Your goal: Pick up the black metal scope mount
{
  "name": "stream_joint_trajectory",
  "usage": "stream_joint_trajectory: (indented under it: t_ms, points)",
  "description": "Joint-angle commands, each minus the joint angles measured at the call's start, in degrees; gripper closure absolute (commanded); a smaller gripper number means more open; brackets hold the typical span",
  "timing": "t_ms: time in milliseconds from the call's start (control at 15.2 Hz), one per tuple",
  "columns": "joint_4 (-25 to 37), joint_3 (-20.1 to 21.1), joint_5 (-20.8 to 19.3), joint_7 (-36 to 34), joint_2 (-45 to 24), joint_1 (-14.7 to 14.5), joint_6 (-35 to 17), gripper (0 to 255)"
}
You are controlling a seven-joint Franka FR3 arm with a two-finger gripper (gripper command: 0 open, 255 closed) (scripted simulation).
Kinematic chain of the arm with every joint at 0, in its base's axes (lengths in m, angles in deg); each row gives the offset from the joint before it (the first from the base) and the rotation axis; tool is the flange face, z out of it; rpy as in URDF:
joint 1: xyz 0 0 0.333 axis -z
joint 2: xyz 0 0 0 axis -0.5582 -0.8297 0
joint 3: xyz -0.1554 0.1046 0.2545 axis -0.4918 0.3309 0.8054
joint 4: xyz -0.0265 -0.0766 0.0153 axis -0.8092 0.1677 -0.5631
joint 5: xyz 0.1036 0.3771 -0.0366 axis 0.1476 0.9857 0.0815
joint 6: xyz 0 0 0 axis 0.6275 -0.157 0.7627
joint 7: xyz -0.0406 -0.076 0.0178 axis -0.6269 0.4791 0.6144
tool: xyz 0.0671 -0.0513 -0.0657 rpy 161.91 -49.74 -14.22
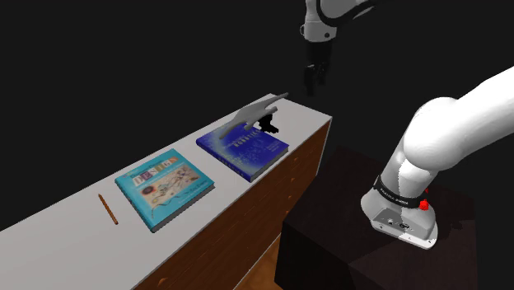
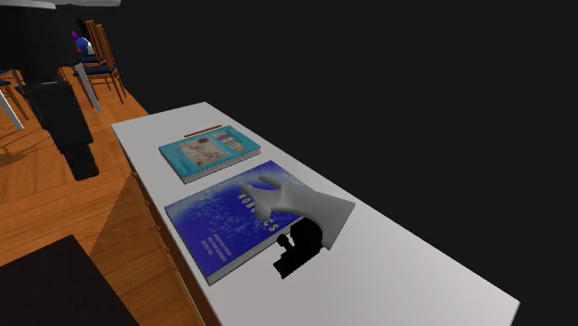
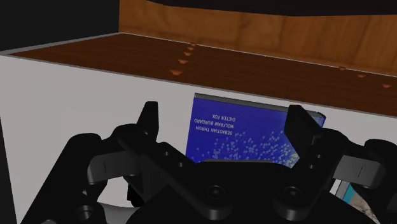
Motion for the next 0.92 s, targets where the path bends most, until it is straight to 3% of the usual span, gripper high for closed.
stream_joint_trajectory:
  t_ms: [0,462,858]
  points:
    - [-0.5,-1.2,-0.2,0.6,-3.3,0.4,-4.6,0]
    - [0.8,-4.7,1.0,3.2,-17.2,1.0,-19.2,0]
    - [5.3,-7.1,4.9,7.1,-30.7,1.1,-29.5,0]
